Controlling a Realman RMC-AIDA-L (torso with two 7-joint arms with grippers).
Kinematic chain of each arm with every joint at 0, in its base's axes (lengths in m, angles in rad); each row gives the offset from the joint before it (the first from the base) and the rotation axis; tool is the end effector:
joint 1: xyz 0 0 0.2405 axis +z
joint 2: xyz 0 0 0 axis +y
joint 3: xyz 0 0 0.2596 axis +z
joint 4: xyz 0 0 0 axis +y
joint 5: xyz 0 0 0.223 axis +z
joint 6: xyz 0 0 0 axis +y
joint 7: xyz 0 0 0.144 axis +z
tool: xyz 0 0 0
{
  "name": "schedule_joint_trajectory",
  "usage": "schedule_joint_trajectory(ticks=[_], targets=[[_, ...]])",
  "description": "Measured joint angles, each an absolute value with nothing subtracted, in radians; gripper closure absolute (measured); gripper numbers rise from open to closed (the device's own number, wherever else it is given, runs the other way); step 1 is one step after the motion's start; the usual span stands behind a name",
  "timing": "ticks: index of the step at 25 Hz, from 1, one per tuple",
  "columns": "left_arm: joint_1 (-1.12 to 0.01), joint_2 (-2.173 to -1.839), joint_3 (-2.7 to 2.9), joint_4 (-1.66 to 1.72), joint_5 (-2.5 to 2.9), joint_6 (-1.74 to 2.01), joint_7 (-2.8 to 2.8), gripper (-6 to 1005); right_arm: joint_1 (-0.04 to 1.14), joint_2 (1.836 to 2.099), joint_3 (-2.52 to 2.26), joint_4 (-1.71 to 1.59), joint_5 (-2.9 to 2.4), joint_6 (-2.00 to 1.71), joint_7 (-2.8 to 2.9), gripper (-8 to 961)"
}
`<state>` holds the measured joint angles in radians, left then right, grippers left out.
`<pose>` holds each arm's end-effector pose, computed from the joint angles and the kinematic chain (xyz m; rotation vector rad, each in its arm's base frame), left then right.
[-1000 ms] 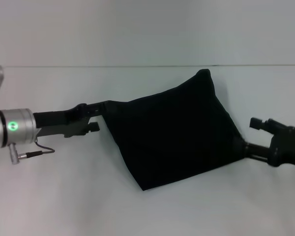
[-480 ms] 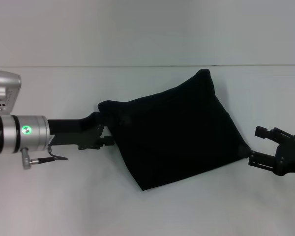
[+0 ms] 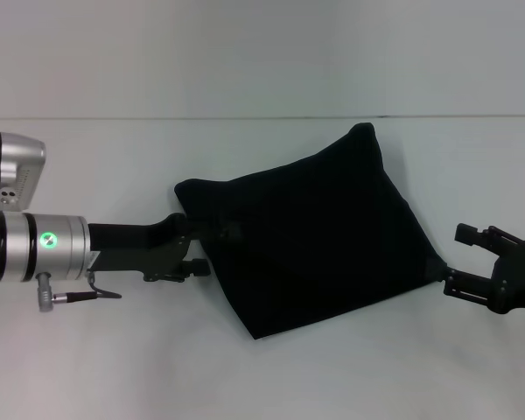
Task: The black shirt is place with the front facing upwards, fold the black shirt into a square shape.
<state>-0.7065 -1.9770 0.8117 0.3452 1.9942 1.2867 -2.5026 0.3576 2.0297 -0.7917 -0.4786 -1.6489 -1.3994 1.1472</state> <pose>-0.2748 0.3826 -0.0290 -2.0637 -2.2017 -0.6298 0.3347 0.3103 0.0013 -2.4019 0.7024 0.7774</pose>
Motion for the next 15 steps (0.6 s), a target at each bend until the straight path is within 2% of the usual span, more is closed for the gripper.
schedule_joint_trajectory(ticks=[6, 15], targets=[[-0.694, -1.968, 0.800, 0.355, 1.991, 1.292, -2.485, 48, 0.363, 2.023, -0.797, -0.462, -1.675, -1.478, 1.220, 37], [-0.644, -1.954, 0.606, 0.432, 1.983, 1.415, -2.213, 48, 0.479, 2.030, -0.809, -0.343, -1.766, -1.495, 1.699, 38]])
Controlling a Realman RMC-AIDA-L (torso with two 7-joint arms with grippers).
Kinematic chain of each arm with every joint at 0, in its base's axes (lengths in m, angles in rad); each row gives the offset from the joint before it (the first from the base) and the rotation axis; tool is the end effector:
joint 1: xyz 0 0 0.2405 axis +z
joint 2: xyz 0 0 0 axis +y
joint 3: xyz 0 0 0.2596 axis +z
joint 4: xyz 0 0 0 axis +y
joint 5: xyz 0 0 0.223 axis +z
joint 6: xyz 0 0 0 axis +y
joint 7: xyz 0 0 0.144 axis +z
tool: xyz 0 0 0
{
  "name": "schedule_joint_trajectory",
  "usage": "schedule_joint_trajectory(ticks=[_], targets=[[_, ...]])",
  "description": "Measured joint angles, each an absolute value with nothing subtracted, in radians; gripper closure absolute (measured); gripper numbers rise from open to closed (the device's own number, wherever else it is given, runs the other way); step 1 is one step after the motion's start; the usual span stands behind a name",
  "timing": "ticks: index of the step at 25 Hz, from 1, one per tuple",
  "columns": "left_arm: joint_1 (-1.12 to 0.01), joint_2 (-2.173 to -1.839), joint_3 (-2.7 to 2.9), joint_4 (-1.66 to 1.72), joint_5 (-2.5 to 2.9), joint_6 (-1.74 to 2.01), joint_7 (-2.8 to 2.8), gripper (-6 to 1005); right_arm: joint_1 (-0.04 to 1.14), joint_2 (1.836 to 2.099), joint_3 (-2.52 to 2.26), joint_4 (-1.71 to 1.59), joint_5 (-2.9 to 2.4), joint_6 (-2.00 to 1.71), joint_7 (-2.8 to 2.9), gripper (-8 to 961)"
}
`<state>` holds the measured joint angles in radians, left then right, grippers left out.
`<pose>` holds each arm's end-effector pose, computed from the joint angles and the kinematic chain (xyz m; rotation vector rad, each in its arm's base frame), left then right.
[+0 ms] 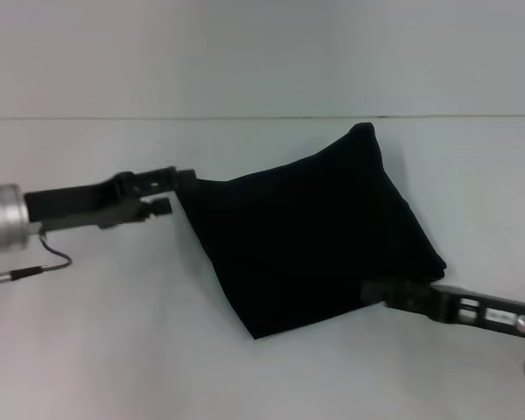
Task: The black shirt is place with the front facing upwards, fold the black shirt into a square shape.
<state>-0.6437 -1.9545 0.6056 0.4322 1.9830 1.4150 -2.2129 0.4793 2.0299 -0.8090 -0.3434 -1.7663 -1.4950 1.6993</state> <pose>-0.2841 0.3834 0.0211 -2.2076 -1.8280 -0.8841 0.3010 0.3088 -0.0352 -2.4835 1.4627 0.9698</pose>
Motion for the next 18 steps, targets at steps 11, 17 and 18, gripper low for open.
schedule_joint_trajectory(ticks=[11, 17, 18], targets=[[-0.554, -1.956, 0.361, 0.456, 1.980, 1.631, -1.814, 48, 0.632, 2.047, -0.819, -0.273, -1.856, -1.366, 2.242, 38], [-0.503, -1.964, 0.343, 0.495, 1.981, 1.639, -1.757, 48, 0.661, 2.066, -0.850, -0.268, -1.856, -1.291, 2.348, 38], [-0.502, -1.964, 0.344, 0.495, 1.983, 1.638, -1.755, 48, 0.663, 2.069, -0.856, -0.268, -1.856, -1.285, 2.355, 38]])
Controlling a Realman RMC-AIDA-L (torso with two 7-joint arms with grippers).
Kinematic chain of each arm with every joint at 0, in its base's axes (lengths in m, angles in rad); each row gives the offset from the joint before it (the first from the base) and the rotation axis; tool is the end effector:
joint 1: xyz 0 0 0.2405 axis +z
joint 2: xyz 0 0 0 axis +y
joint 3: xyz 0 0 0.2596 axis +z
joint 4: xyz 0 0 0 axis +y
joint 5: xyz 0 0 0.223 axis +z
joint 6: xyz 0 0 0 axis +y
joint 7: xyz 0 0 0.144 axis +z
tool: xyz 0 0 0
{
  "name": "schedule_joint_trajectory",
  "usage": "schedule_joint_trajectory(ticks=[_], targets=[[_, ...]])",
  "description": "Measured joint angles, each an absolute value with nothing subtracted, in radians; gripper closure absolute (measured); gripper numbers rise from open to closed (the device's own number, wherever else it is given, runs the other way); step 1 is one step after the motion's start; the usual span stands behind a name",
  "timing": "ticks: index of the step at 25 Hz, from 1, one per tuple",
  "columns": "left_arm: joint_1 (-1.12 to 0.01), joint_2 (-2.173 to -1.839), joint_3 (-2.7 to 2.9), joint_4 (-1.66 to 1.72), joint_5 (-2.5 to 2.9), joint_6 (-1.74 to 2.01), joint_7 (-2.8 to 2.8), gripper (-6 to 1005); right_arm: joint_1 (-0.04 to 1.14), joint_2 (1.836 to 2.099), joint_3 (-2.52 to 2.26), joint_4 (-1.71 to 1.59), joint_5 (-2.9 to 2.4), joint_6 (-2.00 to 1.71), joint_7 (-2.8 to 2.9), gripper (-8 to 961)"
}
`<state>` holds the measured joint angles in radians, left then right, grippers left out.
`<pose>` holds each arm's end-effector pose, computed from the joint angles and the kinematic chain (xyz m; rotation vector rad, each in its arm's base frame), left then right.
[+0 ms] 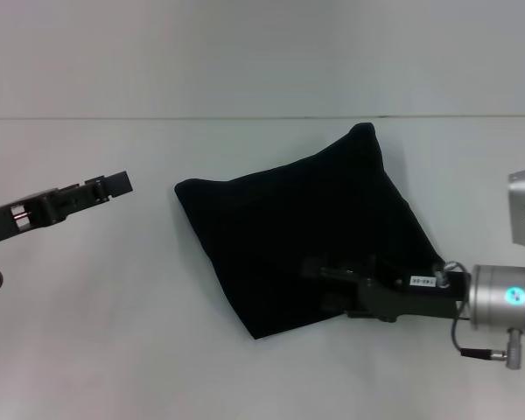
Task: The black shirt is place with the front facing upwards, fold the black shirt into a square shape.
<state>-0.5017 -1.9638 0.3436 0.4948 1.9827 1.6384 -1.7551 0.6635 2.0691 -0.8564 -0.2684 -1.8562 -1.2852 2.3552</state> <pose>-0.3177 0.3351 0.0618 -2.2874 -1.2916 -1.0920 0.2644 0.3480 -0.0793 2.0541 -2.1884 -0.7480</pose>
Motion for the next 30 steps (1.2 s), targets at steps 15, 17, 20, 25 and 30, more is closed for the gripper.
schedule_joint_trajectory(ticks=[15, 17, 20, 25, 30], targets=[[-0.510, -1.966, 0.365, 0.495, 1.991, 1.632, -1.741, 48, 0.720, 2.099, -0.906, -0.195, -1.852, -1.175, 2.333, 37], [-0.509, -1.967, 0.365, 0.495, 1.991, 1.635, -1.741, 48, 0.730, 2.100, -0.904, -0.183, -1.849, -1.166, 2.323, 37], [-0.509, -1.968, 0.366, 0.494, 1.991, 1.636, -1.741, 48, 0.741, 2.102, -0.903, -0.176, -1.848, -1.154, 2.321, 38], [-0.509, -1.970, 0.367, 0.495, 1.991, 1.638, -1.741, 48, 0.752, 2.103, -0.898, -0.167, -1.848, -1.152, 2.320, 38], [-0.510, -1.974, 0.368, 0.496, 1.991, 1.638, -1.741, 48, 0.775, 2.107, -0.900, -0.153, -1.847, -1.139, 2.321, 38]])
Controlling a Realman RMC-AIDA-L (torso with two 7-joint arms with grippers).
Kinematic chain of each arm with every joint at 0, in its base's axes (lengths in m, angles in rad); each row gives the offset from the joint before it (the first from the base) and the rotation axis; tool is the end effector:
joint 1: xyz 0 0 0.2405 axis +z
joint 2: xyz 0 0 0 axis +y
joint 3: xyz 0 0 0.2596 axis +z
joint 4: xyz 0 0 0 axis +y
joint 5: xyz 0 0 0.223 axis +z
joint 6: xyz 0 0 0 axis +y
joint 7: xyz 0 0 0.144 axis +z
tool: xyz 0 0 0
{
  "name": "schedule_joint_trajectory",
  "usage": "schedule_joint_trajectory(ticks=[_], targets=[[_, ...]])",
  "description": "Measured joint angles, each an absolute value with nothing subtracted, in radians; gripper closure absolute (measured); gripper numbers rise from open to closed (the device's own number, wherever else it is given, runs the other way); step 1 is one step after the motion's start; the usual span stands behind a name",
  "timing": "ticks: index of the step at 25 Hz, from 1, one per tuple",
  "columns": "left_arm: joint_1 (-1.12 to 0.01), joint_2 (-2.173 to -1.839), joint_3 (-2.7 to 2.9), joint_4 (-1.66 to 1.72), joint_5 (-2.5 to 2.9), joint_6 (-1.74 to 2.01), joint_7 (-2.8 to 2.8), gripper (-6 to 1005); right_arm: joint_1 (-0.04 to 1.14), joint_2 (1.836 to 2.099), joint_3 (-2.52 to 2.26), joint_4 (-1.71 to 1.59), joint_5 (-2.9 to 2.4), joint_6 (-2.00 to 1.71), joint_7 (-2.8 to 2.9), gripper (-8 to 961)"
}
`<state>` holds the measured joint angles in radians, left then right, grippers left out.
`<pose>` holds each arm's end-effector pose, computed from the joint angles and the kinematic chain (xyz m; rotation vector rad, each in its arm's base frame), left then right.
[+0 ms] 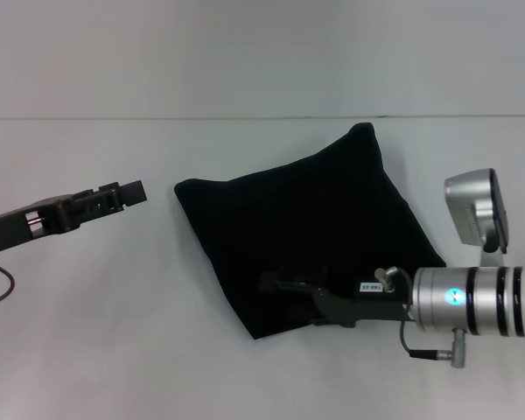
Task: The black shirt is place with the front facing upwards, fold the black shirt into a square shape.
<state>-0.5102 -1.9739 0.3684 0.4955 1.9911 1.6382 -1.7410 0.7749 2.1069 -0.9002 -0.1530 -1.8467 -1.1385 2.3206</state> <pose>-0.3126 0.3357 0.0534 -2.3332 -1.2782 -1.0704 0.2416 0.3547 -0.1184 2.1175 -2.1992 -0.6395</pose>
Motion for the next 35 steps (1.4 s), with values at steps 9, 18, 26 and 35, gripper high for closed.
schedule_joint_trajectory(ticks=[9, 18, 26, 35], targets=[[-0.511, -1.974, 0.368, 0.496, 1.991, 1.640, -1.741, 48, 0.815, 2.110, -0.906, -0.115, -1.848, -1.098, 2.320, 39], [-0.512, -1.974, 0.368, 0.495, 1.989, 1.637, -1.741, 48, 0.835, 2.112, -0.897, -0.103, -1.841, -1.085, 2.320, 40], [-0.515, -1.974, 0.368, 0.495, 1.990, 1.633, -1.739, 48, 0.838, 2.112, -0.895, -0.096, -1.800, -1.110, 2.318, 40], [-0.519, -1.974, 0.368, 0.495, 1.991, 1.631, -1.738, 48, 0.827, 2.108, -0.908, -0.097, -1.800, -1.114, 2.319, 41]])
